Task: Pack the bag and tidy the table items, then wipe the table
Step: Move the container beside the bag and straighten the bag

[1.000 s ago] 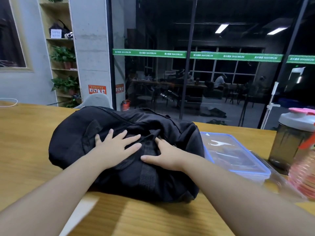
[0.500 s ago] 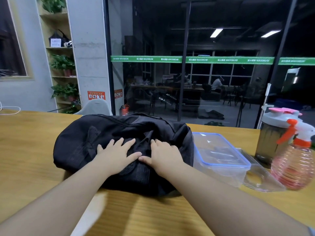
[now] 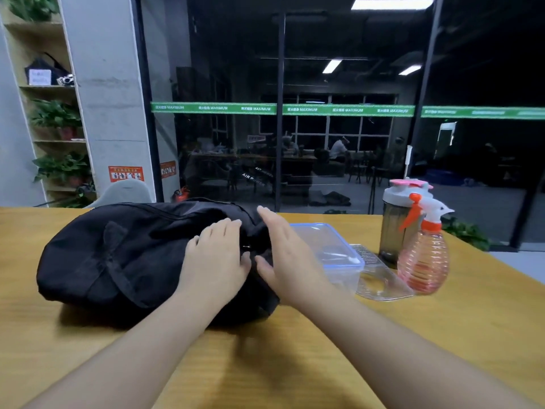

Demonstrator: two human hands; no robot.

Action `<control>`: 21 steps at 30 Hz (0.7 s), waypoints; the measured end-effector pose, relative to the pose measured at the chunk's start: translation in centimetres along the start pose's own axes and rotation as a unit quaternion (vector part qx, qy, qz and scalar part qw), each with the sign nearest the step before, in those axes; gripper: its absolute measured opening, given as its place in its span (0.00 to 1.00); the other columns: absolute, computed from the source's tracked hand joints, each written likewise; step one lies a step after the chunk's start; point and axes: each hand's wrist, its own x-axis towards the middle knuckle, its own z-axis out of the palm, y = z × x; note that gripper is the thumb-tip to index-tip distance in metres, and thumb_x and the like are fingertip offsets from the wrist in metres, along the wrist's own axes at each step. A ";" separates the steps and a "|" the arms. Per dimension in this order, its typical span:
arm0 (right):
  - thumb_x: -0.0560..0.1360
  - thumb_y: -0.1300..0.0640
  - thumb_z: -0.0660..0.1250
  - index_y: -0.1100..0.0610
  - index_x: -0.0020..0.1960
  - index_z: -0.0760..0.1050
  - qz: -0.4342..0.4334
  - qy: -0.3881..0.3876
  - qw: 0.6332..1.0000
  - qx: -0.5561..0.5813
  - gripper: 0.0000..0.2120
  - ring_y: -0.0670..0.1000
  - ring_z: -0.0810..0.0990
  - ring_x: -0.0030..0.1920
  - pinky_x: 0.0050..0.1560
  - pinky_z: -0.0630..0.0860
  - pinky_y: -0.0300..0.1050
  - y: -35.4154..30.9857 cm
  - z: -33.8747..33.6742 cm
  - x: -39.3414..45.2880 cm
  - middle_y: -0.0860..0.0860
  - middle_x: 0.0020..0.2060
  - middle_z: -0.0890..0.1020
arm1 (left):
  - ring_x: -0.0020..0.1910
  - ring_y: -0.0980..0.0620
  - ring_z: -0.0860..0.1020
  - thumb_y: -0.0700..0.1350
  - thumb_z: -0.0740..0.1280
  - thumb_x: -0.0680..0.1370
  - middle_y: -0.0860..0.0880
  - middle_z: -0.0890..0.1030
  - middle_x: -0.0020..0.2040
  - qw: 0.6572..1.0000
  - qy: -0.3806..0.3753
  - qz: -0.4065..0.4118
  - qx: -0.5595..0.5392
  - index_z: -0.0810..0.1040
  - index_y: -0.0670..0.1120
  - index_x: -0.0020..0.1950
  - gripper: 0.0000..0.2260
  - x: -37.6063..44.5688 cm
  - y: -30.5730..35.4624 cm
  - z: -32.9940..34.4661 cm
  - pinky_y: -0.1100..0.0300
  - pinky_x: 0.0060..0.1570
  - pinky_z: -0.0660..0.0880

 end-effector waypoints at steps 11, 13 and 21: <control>0.72 0.57 0.70 0.46 0.76 0.48 0.180 0.106 0.974 0.083 0.41 0.31 0.58 0.64 0.62 0.60 0.27 5.9 -8.1 -9.5 0.38 0.70 0.59 | 0.72 0.50 0.58 0.52 0.62 0.76 0.51 0.56 0.74 0.972 -0.029 -0.020 -0.233 0.54 0.47 0.73 0.29 -2.8 13.7 0.2 0.49 0.70 0.54; 0.71 0.56 0.72 0.47 0.76 0.46 0.215 0.134 0.963 0.090 0.44 0.35 0.60 0.66 0.62 0.62 0.27 7.1 -9.0 -11.5 0.41 0.72 0.58 | 0.72 0.50 0.55 0.53 0.60 0.76 0.51 0.55 0.74 0.970 -0.045 -0.006 -0.238 0.53 0.47 0.73 0.28 -3.1 15.7 0.6 0.50 0.69 0.54; 0.71 0.55 0.72 0.45 0.76 0.39 0.311 0.180 0.933 0.011 0.48 0.38 0.62 0.67 0.62 0.62 0.37 9.5 -12.0 -18.9 0.38 0.68 0.59 | 0.74 0.45 0.54 0.50 0.67 0.72 0.46 0.56 0.75 0.966 -0.087 0.103 -0.221 0.59 0.48 0.72 0.31 -6.3 18.3 4.3 0.43 0.71 0.48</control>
